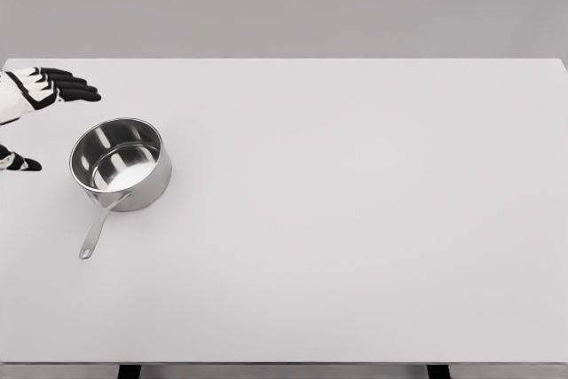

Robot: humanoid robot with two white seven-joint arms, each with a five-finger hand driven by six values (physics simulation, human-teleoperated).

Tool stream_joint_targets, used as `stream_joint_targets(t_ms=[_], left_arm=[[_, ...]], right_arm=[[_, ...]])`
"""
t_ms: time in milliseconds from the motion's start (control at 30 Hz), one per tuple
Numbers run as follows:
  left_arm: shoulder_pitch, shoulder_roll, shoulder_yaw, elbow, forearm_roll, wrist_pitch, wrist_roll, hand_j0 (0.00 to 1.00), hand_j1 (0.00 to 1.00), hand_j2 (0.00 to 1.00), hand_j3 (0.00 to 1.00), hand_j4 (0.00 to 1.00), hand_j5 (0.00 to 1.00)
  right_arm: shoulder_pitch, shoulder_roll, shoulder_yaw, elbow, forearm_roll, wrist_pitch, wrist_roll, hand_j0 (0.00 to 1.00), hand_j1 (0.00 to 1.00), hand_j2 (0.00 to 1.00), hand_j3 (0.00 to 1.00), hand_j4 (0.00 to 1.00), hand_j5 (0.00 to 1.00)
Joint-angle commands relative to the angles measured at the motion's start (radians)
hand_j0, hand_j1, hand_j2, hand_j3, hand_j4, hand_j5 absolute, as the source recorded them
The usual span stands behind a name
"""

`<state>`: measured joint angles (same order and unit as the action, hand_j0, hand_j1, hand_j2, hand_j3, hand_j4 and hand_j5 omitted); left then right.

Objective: Rotate pot handle

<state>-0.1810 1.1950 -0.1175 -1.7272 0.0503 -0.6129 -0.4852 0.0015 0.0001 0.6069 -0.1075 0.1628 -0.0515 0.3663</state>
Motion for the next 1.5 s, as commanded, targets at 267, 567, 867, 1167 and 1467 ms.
stream_joint_targets(t_ms=[267,567,867,1167,1467], left_arm=[[-0.046,-0.110,-0.062,-0.037,0.002,0.002,-0.072,1.00,1.00,1.00,1.00,1.00,1.00],[-0.348,-0.138,-0.418,-0.035,-0.060,0.002,-0.082,1.00,1.00,1.00,1.00,1.00,1.00],[-0.325,-0.169,-0.447,-0.035,-0.064,0.002,-0.072,1.00,1.00,1.00,1.00,1.00,1.00],[-0.242,-0.058,-0.447,-0.035,-0.061,0.002,0.036,1.00,1.00,1.00,1.00,1.00,1.00],[-0.195,-0.038,-0.449,-0.035,-0.061,0.002,0.036,1.00,1.00,1.00,1.00,1.00,1.00]], right_arm=[[0.012,0.000,0.001,0.002,0.000,0.001,0.000,1.00,1.00,1.00,1.00,1.00,1.00],[0.012,0.000,0.001,0.002,0.000,0.001,0.000,1.00,1.00,1.00,1.00,1.00,1.00],[0.012,0.000,0.001,0.002,0.000,0.001,0.000,1.00,1.00,1.00,1.00,1.00,1.00],[0.012,0.000,0.001,0.002,0.000,0.001,0.000,1.00,1.00,1.00,1.00,1.00,1.00],[0.012,0.000,0.001,0.002,0.000,0.001,0.000,1.00,1.00,1.00,1.00,1.00,1.00]])
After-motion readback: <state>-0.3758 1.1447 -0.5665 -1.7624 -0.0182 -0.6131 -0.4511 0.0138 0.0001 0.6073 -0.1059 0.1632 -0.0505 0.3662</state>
